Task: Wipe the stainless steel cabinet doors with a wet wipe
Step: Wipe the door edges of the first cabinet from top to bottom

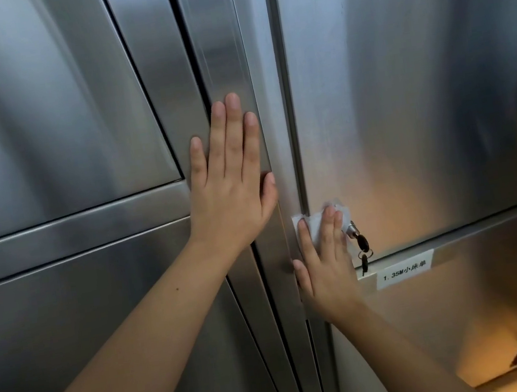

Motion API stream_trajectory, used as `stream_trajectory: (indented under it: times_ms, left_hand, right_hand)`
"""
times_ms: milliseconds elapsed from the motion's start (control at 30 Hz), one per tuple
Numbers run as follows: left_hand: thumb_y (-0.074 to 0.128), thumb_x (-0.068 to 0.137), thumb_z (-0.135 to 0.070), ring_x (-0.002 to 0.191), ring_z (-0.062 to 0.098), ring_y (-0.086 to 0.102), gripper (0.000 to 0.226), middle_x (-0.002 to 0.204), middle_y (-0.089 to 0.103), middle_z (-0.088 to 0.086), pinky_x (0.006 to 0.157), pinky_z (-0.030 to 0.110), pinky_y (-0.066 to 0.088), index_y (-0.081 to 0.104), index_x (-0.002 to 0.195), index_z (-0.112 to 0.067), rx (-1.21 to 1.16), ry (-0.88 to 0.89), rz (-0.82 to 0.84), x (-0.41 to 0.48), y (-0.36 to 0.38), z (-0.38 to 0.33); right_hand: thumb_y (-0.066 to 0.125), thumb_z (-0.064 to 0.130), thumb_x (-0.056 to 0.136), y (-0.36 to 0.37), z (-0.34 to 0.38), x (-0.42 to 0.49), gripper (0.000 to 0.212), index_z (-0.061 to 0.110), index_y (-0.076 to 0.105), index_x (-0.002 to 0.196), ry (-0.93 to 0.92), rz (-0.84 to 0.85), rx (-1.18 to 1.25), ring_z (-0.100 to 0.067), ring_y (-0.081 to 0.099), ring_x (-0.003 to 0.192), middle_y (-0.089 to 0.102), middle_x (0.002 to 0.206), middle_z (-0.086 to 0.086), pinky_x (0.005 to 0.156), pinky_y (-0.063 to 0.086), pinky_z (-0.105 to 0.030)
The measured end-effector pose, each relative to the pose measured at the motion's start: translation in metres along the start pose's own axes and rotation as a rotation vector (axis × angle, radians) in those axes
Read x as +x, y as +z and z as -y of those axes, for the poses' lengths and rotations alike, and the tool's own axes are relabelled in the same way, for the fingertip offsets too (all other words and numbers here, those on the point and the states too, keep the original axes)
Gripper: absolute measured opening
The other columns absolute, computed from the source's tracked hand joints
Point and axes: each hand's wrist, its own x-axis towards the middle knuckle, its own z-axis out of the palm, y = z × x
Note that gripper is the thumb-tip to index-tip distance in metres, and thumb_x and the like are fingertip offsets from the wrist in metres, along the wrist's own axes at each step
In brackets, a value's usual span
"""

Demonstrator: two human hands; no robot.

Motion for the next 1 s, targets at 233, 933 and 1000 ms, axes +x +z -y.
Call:
stream_trajectory:
  times_ms: [233, 933, 1000]
  left_hand:
    - [0.042, 0.088, -0.033, 0.138, 0.032, 0.015, 0.07, 0.15, 0.022, 0.018, 0.111, 0.045, 0.002, 0.016, 0.144, 0.0, 0.005, 0.036, 0.024, -0.011, 0.001, -0.001]
    - [0.046, 0.085, -0.03, 0.136, 0.034, 0.017, 0.071, 0.146, 0.031, 0.025, 0.11, 0.046, 0.003, 0.02, 0.142, 0.002, -0.019, 0.021, 0.03, -0.009, 0.0, -0.002]
    - [0.045, 0.085, -0.03, 0.136, 0.034, 0.017, 0.07, 0.146, 0.031, 0.025, 0.11, 0.046, 0.003, 0.02, 0.142, 0.002, -0.02, 0.02, 0.028, -0.009, 0.0, -0.002]
  right_hand:
    - [0.015, 0.045, 0.099, 0.002, 0.001, 0.002, 0.062, 0.018, -0.008, 0.149, 0.02, 0.027, 0.094, -0.043, -0.001, 0.139, 0.002, 0.147, -0.032, 0.109, 0.012, -0.053]
    - [0.013, 0.053, 0.097, 0.011, -0.015, -0.027, 0.066, 0.012, 0.001, 0.147, 0.034, 0.241, -0.014, -0.035, -0.015, 0.141, -0.015, 0.151, -0.02, 0.112, -0.002, -0.048]
    - [0.016, 0.05, 0.098, 0.007, -0.014, -0.016, 0.065, 0.007, 0.012, 0.146, 0.009, 0.186, -0.018, -0.037, -0.008, 0.14, -0.004, 0.15, -0.025, 0.11, 0.005, -0.053]
